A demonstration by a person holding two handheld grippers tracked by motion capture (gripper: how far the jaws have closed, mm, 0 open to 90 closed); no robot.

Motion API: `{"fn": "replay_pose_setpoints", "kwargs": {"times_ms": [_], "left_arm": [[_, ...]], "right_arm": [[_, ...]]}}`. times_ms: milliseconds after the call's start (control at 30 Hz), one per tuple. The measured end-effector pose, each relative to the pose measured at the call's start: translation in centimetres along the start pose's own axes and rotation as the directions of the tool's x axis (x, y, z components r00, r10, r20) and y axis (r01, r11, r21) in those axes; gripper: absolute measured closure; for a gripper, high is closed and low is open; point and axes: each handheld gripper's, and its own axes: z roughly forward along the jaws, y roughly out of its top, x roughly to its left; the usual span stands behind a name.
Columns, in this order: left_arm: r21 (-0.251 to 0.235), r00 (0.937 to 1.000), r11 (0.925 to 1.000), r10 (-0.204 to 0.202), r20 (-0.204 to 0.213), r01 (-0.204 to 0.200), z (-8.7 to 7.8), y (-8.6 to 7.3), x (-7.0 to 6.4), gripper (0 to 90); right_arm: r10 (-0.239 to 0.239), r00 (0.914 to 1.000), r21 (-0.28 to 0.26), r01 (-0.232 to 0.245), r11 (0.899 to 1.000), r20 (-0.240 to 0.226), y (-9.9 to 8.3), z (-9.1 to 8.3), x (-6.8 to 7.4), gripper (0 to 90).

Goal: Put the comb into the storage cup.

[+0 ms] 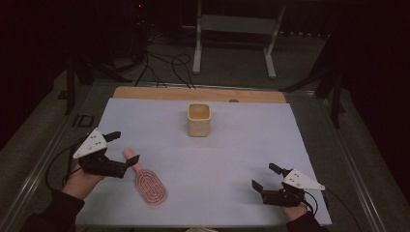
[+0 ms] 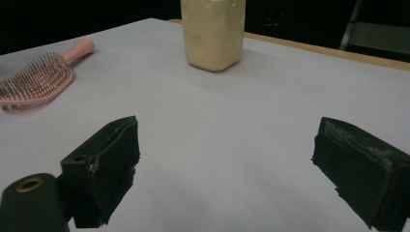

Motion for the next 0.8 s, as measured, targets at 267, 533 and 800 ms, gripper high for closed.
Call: {"fn": "replay_pose_setpoints", "kwargs": {"times_ms": [267, 533, 800], "left_arm": [[0.045, 0.9985, 0.9990, -0.001, -0.055, 0.004, 1.7, 0.2, 1.3, 2.3], [0.075, 0.9965, 0.9967, -0.024, -0.080, 0.030, 2.6, 0.0, 2.7, 17.5], [0.138, 0.9942, 0.9899, -0.021, -0.106, 0.035, 3.6, -1.1, 3.6, 39.2]], "right_arm": [[0.002, 1.0000, -0.002, -0.002, 1.000, 0.000, 0.0, 0.0, 0.0, 9.0], [0.010, 1.0000, 0.002, -0.010, 1.000, -0.002, -0.1, -0.1, -0.1, 9.0], [0.005, 1.0000, 0.002, -0.005, 1.000, -0.001, -0.1, -0.1, 0.0, 9.0]]}}
